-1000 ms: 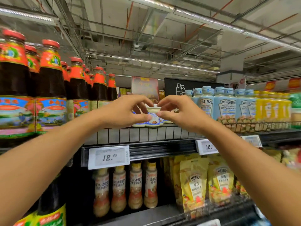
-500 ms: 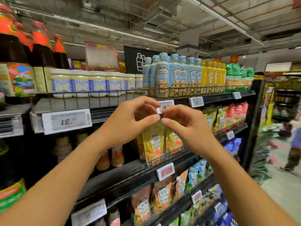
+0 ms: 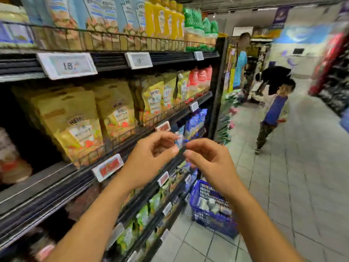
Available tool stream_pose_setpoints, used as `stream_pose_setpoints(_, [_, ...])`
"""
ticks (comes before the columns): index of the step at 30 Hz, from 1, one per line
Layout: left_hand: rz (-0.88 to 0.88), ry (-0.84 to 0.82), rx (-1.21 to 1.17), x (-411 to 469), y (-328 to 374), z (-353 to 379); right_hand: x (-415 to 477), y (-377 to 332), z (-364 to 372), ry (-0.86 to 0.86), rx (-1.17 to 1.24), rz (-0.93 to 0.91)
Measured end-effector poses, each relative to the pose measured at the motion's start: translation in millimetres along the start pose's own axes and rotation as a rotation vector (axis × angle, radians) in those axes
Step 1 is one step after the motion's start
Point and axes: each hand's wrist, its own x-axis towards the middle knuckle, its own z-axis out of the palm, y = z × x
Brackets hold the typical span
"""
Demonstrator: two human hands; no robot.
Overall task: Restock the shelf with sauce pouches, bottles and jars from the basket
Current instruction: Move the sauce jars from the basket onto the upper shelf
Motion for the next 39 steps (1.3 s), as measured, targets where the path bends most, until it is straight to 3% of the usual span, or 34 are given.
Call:
stream_pose_setpoints(16, [-0.232, -0.176, -0.289, 69, -114, 174, -28, 97, -142, 0.289, 0.017, 0.356])
stream_pose_setpoints(39, [-0.546, -0.347, -0.307, 231, -302, 236, 87, 271, -191, 0.496, -0.029, 0.64])
